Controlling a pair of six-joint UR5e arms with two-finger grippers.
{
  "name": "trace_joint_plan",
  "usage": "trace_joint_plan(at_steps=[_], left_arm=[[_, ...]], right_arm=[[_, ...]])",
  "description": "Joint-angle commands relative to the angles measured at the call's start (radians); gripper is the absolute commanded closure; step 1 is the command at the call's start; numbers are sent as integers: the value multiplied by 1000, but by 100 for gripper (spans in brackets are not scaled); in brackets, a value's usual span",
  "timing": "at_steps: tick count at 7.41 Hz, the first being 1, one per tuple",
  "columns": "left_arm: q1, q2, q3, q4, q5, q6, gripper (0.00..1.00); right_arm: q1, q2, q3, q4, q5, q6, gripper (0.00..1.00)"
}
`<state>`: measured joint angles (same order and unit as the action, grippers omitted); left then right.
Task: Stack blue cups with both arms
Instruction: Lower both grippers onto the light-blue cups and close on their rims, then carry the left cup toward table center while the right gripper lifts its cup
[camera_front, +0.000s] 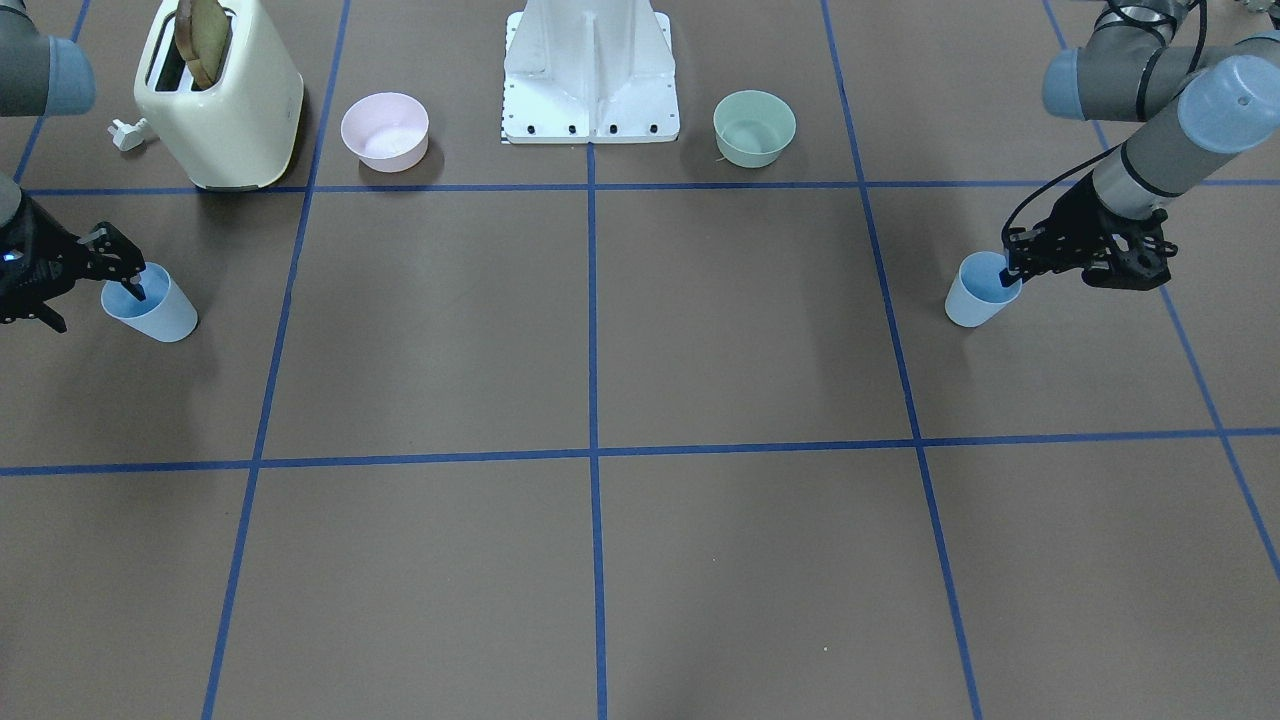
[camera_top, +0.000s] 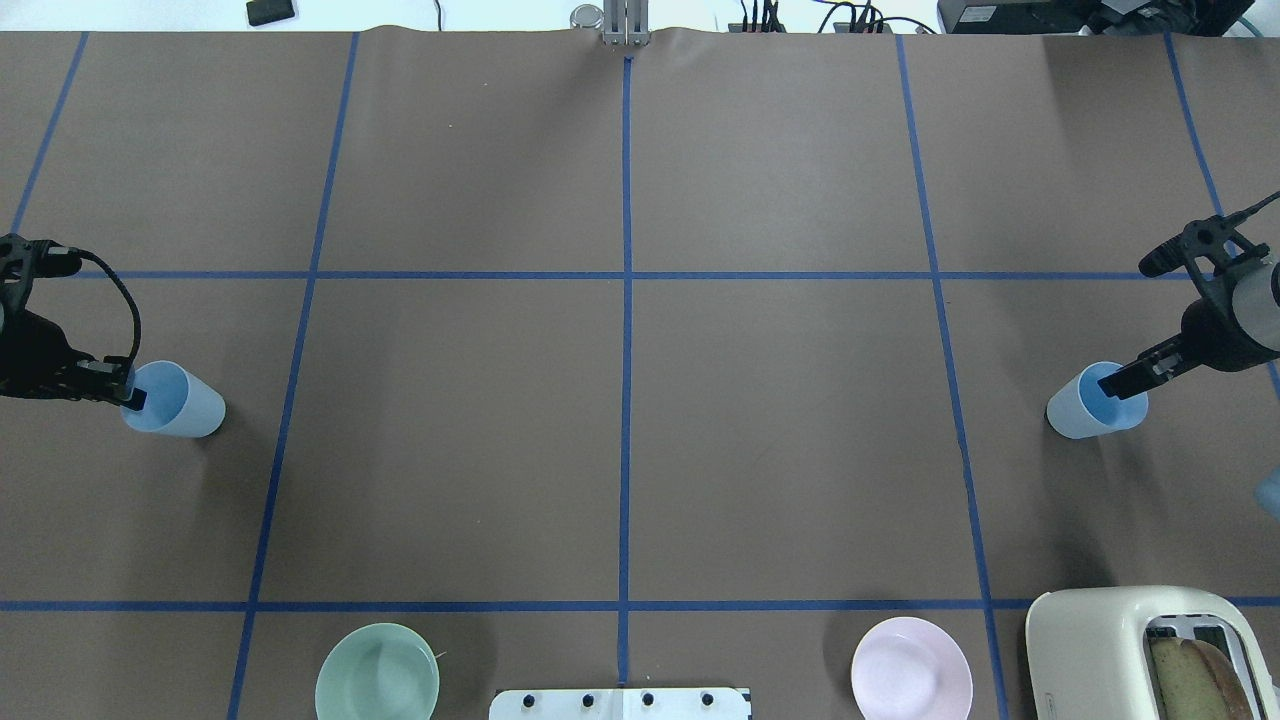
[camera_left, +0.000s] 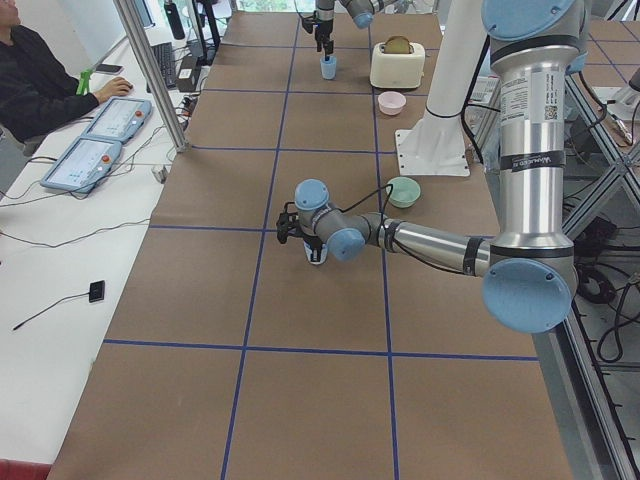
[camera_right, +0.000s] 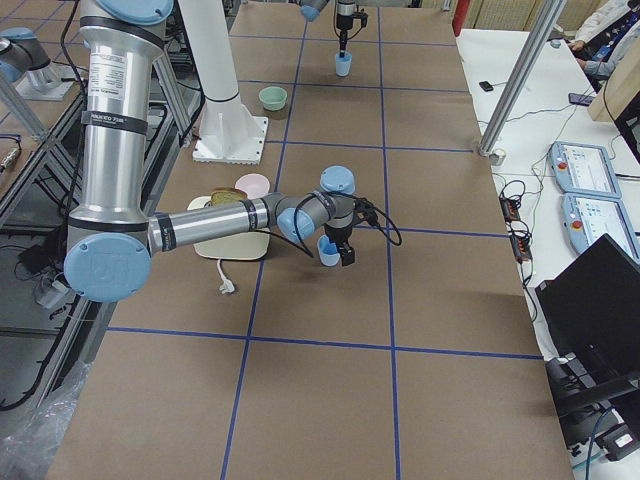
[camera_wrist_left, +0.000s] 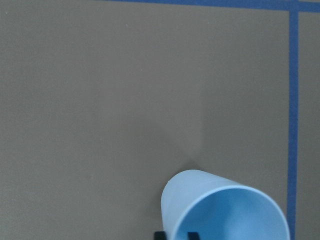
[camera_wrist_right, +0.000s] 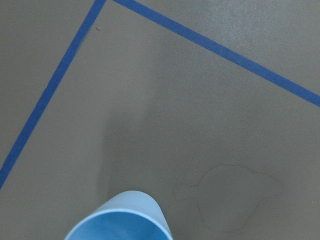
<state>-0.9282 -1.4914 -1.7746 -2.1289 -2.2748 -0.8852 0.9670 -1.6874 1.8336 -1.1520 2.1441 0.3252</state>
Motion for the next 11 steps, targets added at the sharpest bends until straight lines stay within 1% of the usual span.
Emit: trace_joint_plan(at_steps=[1, 2, 4, 5, 7, 8, 9, 10, 11], left_arm=[[-1, -1, -11, 3, 4, -9, 100], [-4, -3, -12, 3, 6, -15, 100], [-4, -13, -48, 15, -2, -30, 100], [-7, -71, -54, 74, -2, -97, 100], [-8, -263, -100, 328, 0, -193, 100], [-7, -311, -121, 402, 0, -213, 100], [-4, -344, -118, 424, 0, -233, 100], [-3, -389, -109, 441, 0, -273, 100], [2, -453, -108, 508, 0, -282, 100]], right_arm=[[-1, 0, 0, 0, -1, 0, 9], [-1, 0, 0, 0, -1, -2, 9], [-1, -2, 0, 0, 0, -5, 9], [-1, 0, -11, 0, 2, -15, 16], [1, -3, -11, 2, 11, -15, 16], [1, -3, -10, 0, 13, -15, 16], [1, -5, -10, 0, 14, -15, 16], [-2, -6, -13, 0, 13, -15, 21], [-11, -5, -14, -3, 7, -15, 44]])
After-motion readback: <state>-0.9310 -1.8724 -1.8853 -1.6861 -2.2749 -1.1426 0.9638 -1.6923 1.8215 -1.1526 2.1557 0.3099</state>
